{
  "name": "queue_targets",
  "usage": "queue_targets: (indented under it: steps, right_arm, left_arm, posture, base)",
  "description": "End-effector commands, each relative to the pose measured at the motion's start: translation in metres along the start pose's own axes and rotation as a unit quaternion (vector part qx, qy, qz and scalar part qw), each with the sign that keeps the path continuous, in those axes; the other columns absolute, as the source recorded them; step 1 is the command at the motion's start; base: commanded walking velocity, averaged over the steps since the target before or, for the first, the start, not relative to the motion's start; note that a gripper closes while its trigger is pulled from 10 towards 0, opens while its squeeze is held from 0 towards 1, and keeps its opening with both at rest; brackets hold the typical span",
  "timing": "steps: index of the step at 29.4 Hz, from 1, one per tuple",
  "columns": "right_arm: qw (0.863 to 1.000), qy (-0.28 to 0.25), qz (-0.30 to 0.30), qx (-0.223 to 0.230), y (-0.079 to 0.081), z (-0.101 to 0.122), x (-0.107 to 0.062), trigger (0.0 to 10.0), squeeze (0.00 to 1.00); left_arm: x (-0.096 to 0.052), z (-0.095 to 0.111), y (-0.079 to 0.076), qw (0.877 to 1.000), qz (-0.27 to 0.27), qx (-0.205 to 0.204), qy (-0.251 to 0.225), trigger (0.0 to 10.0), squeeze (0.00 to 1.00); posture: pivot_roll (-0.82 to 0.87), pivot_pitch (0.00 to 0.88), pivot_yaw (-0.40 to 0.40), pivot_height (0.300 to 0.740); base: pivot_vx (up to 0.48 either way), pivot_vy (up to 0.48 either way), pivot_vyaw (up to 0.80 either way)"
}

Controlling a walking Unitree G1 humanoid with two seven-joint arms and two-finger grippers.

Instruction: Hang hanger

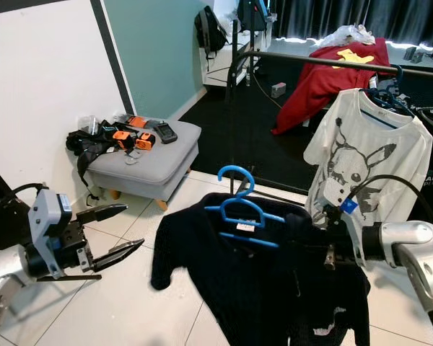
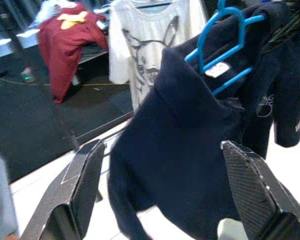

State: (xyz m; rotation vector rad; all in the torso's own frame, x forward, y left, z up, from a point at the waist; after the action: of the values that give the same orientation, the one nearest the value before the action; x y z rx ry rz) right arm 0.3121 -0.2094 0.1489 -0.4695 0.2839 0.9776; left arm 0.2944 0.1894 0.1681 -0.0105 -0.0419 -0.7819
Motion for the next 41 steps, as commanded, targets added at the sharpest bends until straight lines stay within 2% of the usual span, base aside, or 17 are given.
queue_targets:
  steps: [1, 2, 3, 4, 5, 6, 8, 11, 13, 14, 19, 21, 25, 33, 34, 39, 41]
  right_arm:
    - [0.989, -0.038, -0.131, 0.057, -0.032, 0.002, 0.005, 0.0, 0.00]
    - [0.974, -0.054, -0.191, 0.109, -0.043, -0.003, 0.013, 0.0, 0.00]
    - [0.974, -0.054, -0.191, 0.109, -0.043, -0.003, 0.013, 0.0, 0.00]
    - [0.956, -0.075, -0.232, 0.163, -0.042, -0.008, 0.028, 0.0, 0.00]
    - [0.944, -0.087, -0.251, 0.195, -0.038, -0.011, 0.038, 0.0, 0.00]
    - [0.944, -0.087, -0.251, 0.195, -0.038, -0.011, 0.038, 0.0, 0.00]
    - [0.923, -0.104, -0.292, 0.230, -0.029, -0.014, 0.057, 0.0, 0.00]
    - [0.917, -0.105, -0.308, 0.233, -0.027, -0.014, 0.064, 0.0, 0.00]
    - [0.913, -0.109, -0.319, 0.230, -0.025, -0.011, 0.074, 0.0, 0.00]
    - [0.918, -0.100, -0.314, 0.220, -0.024, -0.009, 0.081, 10.0, 0.00]
    - [0.924, -0.079, -0.315, 0.204, -0.025, -0.009, 0.091, 10.0, 0.00]
    - [0.922, -0.066, -0.328, 0.193, -0.029, -0.009, 0.095, 10.0, 0.00]
    - [0.919, -0.062, -0.346, 0.180, -0.036, -0.007, 0.091, 10.0, 0.00]
    - [0.923, -0.087, -0.340, 0.157, -0.041, 0.006, 0.089, 10.0, 0.00]
    - [0.926, -0.103, -0.330, 0.148, -0.041, 0.015, 0.092, 10.0, 0.00]
    - [0.935, -0.128, -0.304, 0.129, -0.036, 0.031, 0.097, 10.0, 0.00]
    - [0.935, -0.181, -0.284, 0.113, -0.034, 0.057, 0.096, 10.0, 0.00]
  left_arm:
    - [-0.016, -0.021, 0.038, 0.988, 0.154, -0.034, 0.007, 10.0, 0.39]
    - [-0.027, -0.037, 0.055, 0.969, 0.240, -0.059, 0.014, 10.0, 0.39]
    - [-0.027, -0.037, 0.055, 0.969, 0.240, -0.059, 0.014, 10.0, 0.39]
    - [-0.038, -0.056, 0.061, 0.943, 0.316, -0.101, 0.016, 10.0, 0.00]
    - [-0.044, -0.068, 0.061, 0.926, 0.355, -0.128, 0.018, 10.0, 0.00]
    - [-0.044, -0.068, 0.061, 0.926, 0.355, -0.128, 0.018, 10.0, 0.00]
    - [-0.046, -0.087, 0.041, 0.909, 0.387, -0.155, 0.019, 10.0, 0.00]
    - [-0.044, -0.092, 0.030, 0.911, 0.380, -0.159, 0.019, 10.0, 0.00]
    - [-0.039, -0.099, 0.018, 0.907, 0.376, -0.188, 0.002, 10.0, 0.00]
    - [-0.039, -0.097, 0.023, 0.903, 0.385, -0.191, -0.009, 10.0, 0.00]
    - [-0.043, -0.094, 0.036, 0.888, 0.420, -0.184, -0.023, 10.0, 0.00]
    - [-0.050, -0.091, 0.047, 0.872, 0.457, -0.175, -0.029, 10.0, 0.00]
    - [-0.062, -0.086, 0.059, 0.853, 0.500, -0.150, -0.032, 10.0, 0.00]
    - [-0.069, -0.080, 0.069, 0.838, 0.529, -0.128, -0.038, 10.0, 0.00]
    - [-0.072, -0.079, 0.072, 0.833, 0.539, -0.120, -0.040, 10.0, 0.00]
    - [-0.071, -0.078, 0.072, 0.832, 0.542, -0.117, -0.039, 10.0, 0.00]
    - [-0.067, -0.079, 0.070, 0.835, 0.537, -0.114, -0.034, 10.0, 0.00]
  posture:
    - [-0.12, 0.000, 0.024, 0.740]
    - [-0.12, 0.000, 0.025, 0.740]
    - [-0.12, 0.000, 0.025, 0.740]
    - [-0.11, 0.000, 0.029, 0.740]
    - [-0.11, 0.000, 0.029, 0.740]
    - [-0.11, 0.000, 0.029, 0.740]
    - [-0.11, 0.000, 0.028, 0.740]
    - [-0.10, 0.000, 0.023, 0.740]
    - [-0.10, 0.000, 0.012, 0.740]
    - [-0.10, 0.000, 0.000, 0.740]
    - [-0.10, 0.000, -0.005, 0.740]
    - [-0.12, 0.000, -0.004, 0.740]
    - [-0.13, 0.000, 0.004, 0.740]
    - [-0.14, 0.000, 0.000, 0.740]
    - [-0.14, 0.000, 0.000, 0.740]
    - [-0.14, 0.000, 0.002, 0.740]
    - [-0.13, 0.000, 0.003, 0.740]
  base:
    - [0.000, 0.000, -0.63]
    - [0.000, 0.000, -0.63]
    - [0.000, 0.000, -0.63]
    - [0.000, 0.000, -0.71]
    - [0.000, 0.000, -0.71]
    - [0.000, 0.000, -0.71]
    - [0.000, 0.000, -0.74]
    - [0.000, 0.000, -0.75]
    - [0.000, 0.000, -0.67]
    - [0.480, 0.000, 0.00]
    - [0.480, 0.000, 0.00]
    - [0.480, 0.000, 0.00]
    - [0.480, 0.000, 0.00]
    - [0.480, 0.000, 0.00]
    - [0.480, 0.000, 0.00]
    - [0.480, 0.000, 0.00]
    - [0.480, 0.000, 0.00]
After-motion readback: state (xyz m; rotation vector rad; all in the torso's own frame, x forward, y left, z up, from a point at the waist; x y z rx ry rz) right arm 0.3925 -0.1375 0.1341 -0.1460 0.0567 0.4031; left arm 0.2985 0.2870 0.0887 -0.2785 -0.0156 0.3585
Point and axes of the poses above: a point about 5 cm out from each wrist's last joint towards the gripper, its own x axis pointing out of the wrist towards the gripper, its own z axis along the axis of the wrist's last joint, y = z × x, the point moved 6 cm from there along x, pointing out of the wrist towards the gripper, and after that the axes turned 14 degrees about -x, right-handed, at the moved point
